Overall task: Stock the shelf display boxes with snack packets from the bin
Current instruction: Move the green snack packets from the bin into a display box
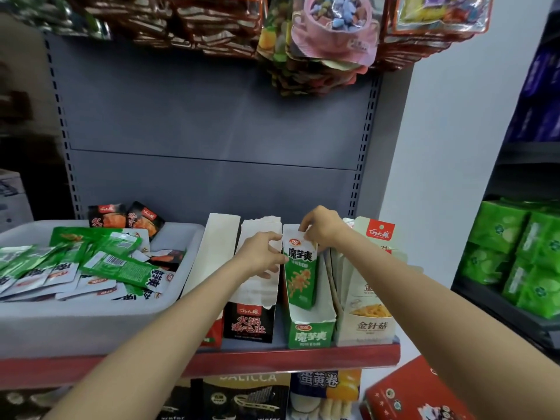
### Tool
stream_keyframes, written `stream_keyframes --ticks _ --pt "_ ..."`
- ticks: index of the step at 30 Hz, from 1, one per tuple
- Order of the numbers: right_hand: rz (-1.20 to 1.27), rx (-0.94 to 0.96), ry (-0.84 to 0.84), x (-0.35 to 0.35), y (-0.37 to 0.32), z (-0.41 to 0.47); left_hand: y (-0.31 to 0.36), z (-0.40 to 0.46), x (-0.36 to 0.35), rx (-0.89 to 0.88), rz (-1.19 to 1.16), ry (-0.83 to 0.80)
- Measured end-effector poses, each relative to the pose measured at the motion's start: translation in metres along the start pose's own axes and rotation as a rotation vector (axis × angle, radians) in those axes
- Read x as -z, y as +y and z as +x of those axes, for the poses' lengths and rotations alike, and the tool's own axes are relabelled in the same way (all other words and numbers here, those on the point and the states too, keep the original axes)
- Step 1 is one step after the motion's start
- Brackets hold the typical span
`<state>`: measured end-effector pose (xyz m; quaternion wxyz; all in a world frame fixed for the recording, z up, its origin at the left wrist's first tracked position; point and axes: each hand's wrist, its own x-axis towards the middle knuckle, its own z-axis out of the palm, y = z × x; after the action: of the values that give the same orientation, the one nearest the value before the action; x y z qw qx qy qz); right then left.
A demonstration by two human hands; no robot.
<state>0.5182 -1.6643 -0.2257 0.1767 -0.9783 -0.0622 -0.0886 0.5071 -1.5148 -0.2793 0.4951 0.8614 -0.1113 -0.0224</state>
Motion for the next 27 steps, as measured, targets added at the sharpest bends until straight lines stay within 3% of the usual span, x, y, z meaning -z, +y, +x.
stream_keyframes --ticks 9,13,18,21,24,27 --pt "-0.1 0.195 0.157 -0.005 -0.008 -0.01 -0.002 -0.023 0.023 -0.154 -0.066 0.181" --pt "0.048 0.26 0.213 -0.017 -0.03 -0.023 -0.011 -0.046 0.05 -0.211 -0.092 0.298" --pt "0.322 0.321 0.137 -0.046 -0.084 -0.036 -0.041 -0.079 0.101 -0.25 0.069 0.489" --pt "0.375 0.38 0.093 -0.066 -0.119 -0.035 -0.069 -0.095 0.141 -0.177 0.279 0.565" --pt "0.299 0.458 0.002 -0.083 -0.153 -0.03 -0.095 -0.104 0.179 -0.061 0.449 0.532" --pt "0.155 0.521 -0.125 -0.099 -0.183 -0.023 -0.113 -0.109 0.202 0.088 0.648 0.351"
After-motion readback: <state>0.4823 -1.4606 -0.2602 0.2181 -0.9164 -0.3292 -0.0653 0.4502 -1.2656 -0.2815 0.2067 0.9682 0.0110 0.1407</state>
